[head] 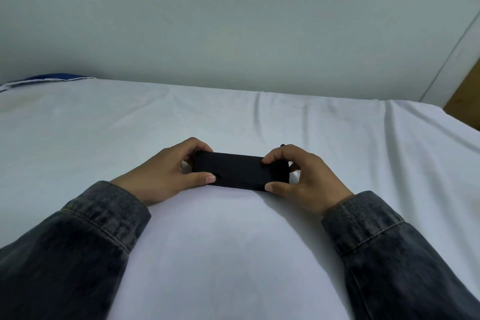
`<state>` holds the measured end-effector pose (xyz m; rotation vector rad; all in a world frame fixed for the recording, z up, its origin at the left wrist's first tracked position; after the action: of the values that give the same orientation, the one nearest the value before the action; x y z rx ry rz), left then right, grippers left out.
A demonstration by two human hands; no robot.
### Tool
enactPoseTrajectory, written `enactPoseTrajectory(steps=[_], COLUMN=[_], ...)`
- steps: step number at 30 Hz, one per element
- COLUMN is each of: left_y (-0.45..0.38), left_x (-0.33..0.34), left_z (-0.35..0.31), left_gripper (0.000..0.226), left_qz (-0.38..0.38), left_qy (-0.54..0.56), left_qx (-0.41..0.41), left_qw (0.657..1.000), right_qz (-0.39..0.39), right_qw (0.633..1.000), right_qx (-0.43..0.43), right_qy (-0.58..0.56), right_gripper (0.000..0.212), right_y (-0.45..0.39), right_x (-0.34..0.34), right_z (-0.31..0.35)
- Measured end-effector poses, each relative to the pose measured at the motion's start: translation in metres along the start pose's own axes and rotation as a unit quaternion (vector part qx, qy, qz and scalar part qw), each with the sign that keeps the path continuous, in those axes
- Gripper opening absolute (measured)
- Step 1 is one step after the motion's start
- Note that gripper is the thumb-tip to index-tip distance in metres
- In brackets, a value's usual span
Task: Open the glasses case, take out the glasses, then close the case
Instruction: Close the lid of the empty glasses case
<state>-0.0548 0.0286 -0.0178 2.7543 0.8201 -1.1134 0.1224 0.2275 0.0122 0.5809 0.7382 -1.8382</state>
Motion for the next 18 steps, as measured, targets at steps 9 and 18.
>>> enactPoseTrajectory(steps=[9, 18], left_y=[0.0004, 0.0007], left_x=[-0.0022, -0.0011], left_z=[-0.0037, -0.0073], left_gripper=[0.031, 0.032], left_qz=[-0.004, -0.008], left_qy=[-0.043, -0.068], left_qx=[-0.004, -0.015], left_qw=[0.999, 0.998], right_qz=[0.003, 0.022], right_qw=[1.0, 1.0], right_qx=[0.002, 0.011], right_qy=[-0.005, -0.011], right_gripper=[0.033, 0.027], right_y=[-0.001, -0.0037], right_x=[0.0017, 0.0041], right_z=[-0.0022, -0.0081])
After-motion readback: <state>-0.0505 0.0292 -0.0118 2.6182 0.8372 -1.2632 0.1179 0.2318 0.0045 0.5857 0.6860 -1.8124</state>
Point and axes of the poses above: each hand's wrist, its own y-axis away from the middle knuckle, its own x-axis out of the palm, z = x × y, the point moved 5 cm from there along -y, towards the middle knuckle, and after that the axes turned 3 degrees about z, right-handed, at the moved point
